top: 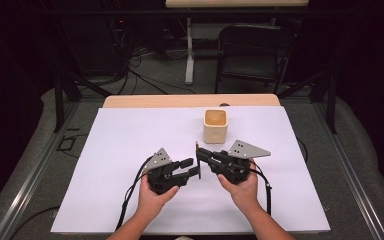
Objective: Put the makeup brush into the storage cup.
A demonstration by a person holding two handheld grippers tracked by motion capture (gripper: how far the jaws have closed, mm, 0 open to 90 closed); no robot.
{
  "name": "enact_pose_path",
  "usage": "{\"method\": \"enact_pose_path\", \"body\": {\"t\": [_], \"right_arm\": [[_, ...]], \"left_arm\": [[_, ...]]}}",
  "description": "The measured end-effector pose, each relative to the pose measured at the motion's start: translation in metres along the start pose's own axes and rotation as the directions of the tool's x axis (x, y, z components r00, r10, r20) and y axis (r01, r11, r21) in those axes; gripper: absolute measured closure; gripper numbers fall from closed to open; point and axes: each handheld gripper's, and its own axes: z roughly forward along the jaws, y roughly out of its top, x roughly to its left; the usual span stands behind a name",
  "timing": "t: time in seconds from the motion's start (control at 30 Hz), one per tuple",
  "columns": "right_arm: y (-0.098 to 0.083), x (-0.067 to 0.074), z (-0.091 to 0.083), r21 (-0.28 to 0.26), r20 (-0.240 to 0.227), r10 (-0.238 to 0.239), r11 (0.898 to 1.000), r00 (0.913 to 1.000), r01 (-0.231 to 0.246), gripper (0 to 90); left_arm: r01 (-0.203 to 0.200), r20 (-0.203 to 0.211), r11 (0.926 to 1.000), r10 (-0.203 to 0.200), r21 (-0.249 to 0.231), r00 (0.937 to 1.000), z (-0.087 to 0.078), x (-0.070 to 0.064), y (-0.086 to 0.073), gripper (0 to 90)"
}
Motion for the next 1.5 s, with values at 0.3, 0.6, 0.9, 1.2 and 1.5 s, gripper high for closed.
{"method": "enact_pose_path", "body": {"t": [0.3, 0.6, 0.9, 1.2, 1.5], "right_arm": [[-0.0004, 0.001, 0.0007, -0.004, -0.003, 0.004, 1.0, 1.0, -0.004, 84.0], [-0.0011, 0.0028, 0.0023, -0.006, -0.011, 0.003, 1.0, 0.9999, -0.003, 84.0], [-0.0016, 0.0043, 0.0035, -0.001, -0.018, -0.002, 1.0, 0.9998, 0.002, 84.0], [-0.0023, 0.0054, 0.0047, 0.002, -0.018, -0.001, 1.0, 0.9998, 0.001, 84.0], [-0.0027, 0.0057, 0.0054, 0.003, -0.019, -0.003, 1.0, 0.9998, 0.003, 84.0]], "left_arm": [[0.015, 0.014, 0.9999, -0.015, -0.004, 0.9998, 0.0011, 0.0003, -0.001, 62.1], [0.026, 0.022, 0.9996, -0.026, -0.008, 0.9994, 0.0015, 0.0007, -0.0024, 68.0], [0.034, 0.028, 0.9994, -0.034, -0.005, 0.999, 0.0019, 0.0011, -0.0035, 70.0], [0.03, 0.038, 0.9995, -0.03, -0.007, 0.9988, 0.002, 0.0, -0.0041, 75.1], [0.031, 0.035, 0.9994, -0.031, -0.012, 0.9989, 0.0019, -0.0001, -0.0047, 78.4]]}}
